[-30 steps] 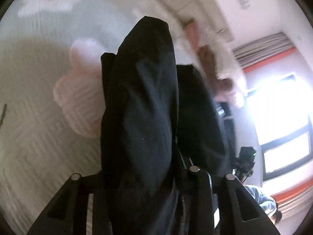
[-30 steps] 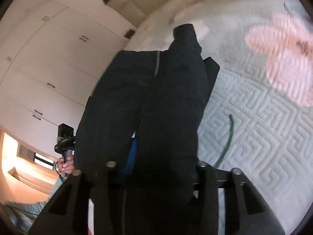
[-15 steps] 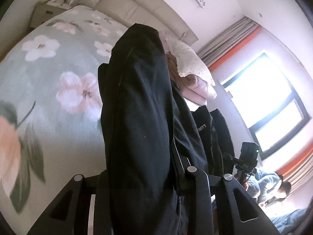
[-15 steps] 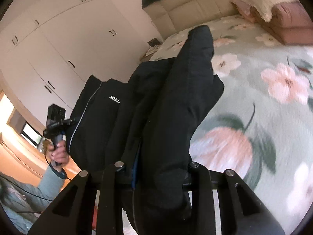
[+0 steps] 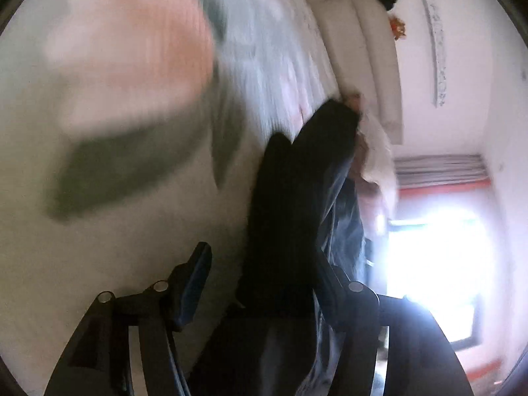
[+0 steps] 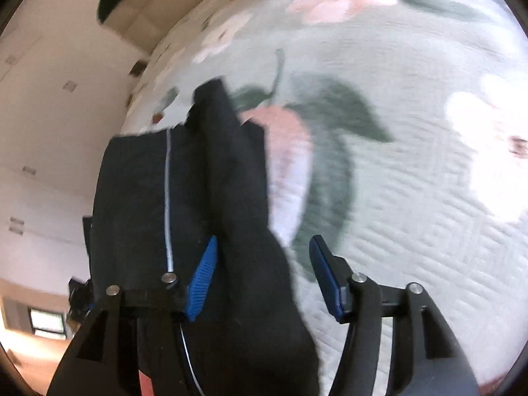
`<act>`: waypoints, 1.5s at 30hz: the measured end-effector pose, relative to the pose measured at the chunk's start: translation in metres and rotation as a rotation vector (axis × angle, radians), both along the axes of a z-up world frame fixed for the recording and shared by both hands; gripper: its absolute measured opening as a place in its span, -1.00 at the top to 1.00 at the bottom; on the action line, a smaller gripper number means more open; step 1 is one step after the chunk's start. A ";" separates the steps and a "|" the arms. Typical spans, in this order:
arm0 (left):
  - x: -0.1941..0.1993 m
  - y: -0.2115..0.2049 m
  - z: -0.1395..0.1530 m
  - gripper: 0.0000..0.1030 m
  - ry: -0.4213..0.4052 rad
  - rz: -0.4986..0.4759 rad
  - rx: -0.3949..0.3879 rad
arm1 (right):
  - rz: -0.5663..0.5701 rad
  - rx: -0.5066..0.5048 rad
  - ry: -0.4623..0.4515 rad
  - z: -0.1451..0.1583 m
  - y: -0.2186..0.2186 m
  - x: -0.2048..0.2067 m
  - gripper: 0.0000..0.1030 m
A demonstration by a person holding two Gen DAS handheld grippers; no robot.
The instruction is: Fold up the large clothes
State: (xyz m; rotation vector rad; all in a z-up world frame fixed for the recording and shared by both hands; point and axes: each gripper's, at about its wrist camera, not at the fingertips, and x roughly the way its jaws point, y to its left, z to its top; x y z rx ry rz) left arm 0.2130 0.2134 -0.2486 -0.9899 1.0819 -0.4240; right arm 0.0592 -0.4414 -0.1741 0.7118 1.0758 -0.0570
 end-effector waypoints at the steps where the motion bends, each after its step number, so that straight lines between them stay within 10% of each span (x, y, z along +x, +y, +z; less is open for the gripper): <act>1: -0.002 0.004 0.019 -0.18 -0.031 0.002 0.070 | -0.004 -0.043 -0.009 0.012 0.001 -0.007 -0.21; 8: -0.029 -0.069 0.128 -0.19 -0.292 -0.166 0.482 | 0.173 -0.327 -0.142 0.103 0.109 0.003 -0.50; 14: -0.016 -0.150 0.092 -0.19 -0.245 -0.297 0.691 | 0.323 -0.405 -0.052 0.053 0.206 0.043 -0.51; 17: -0.007 -0.146 0.053 -0.22 -0.126 -0.280 0.649 | 0.325 -0.446 0.042 0.011 0.217 0.052 -0.52; 22: -0.009 -0.146 0.070 -0.22 -0.085 -0.284 0.723 | 0.271 -0.414 0.072 0.019 0.216 0.053 -0.52; 27: -0.062 -0.159 0.123 -0.22 -0.235 -0.266 0.795 | 0.226 -0.305 -0.002 0.063 0.213 0.016 -0.53; 35: -0.151 -0.191 0.240 -0.25 -0.567 -0.114 1.109 | 0.210 -0.469 -0.201 0.159 0.256 -0.033 -0.57; 45: -0.206 -0.180 0.326 -0.46 -0.716 0.006 1.070 | 0.159 -0.589 -0.354 0.254 0.305 -0.075 -0.81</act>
